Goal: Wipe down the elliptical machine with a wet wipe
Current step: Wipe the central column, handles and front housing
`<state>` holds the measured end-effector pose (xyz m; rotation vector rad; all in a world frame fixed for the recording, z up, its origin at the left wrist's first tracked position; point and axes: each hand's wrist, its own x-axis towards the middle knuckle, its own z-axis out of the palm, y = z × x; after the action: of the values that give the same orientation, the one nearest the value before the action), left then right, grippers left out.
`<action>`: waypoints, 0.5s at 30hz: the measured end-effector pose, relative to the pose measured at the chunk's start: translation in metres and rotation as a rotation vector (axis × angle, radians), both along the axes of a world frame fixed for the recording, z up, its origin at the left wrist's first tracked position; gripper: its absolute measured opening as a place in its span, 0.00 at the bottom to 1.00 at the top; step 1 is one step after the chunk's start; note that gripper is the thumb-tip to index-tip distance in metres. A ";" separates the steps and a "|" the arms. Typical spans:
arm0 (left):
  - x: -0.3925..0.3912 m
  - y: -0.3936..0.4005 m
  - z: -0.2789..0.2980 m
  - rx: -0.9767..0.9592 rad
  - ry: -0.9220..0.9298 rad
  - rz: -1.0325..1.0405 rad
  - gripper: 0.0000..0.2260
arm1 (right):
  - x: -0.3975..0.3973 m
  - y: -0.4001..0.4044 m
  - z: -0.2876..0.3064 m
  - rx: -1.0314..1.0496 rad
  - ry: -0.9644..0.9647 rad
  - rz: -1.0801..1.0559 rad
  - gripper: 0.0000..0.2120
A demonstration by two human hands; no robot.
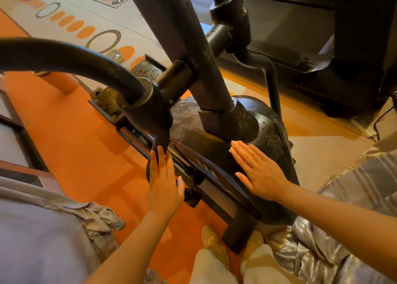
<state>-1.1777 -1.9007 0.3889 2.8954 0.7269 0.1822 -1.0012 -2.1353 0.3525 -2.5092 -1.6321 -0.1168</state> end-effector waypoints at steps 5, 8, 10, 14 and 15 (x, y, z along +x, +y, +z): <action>0.002 -0.001 -0.006 0.046 -0.008 -0.006 0.37 | -0.005 0.013 0.008 0.088 0.161 -0.096 0.30; 0.002 -0.001 -0.007 0.061 -0.032 -0.009 0.39 | 0.006 -0.002 0.008 0.078 0.179 0.071 0.27; 0.002 -0.004 -0.006 0.063 -0.044 -0.005 0.39 | 0.019 -0.012 0.010 0.056 0.188 0.189 0.25; 0.006 -0.008 -0.006 0.056 -0.027 0.029 0.40 | 0.041 -0.011 0.018 0.080 0.190 0.323 0.22; 0.006 -0.009 -0.006 0.047 -0.027 0.037 0.39 | 0.045 -0.009 0.020 0.082 0.184 0.350 0.22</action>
<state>-1.1715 -1.9096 0.3825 2.9189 0.7819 0.2450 -0.9562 -2.1439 0.3726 -2.0678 -1.9108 0.0818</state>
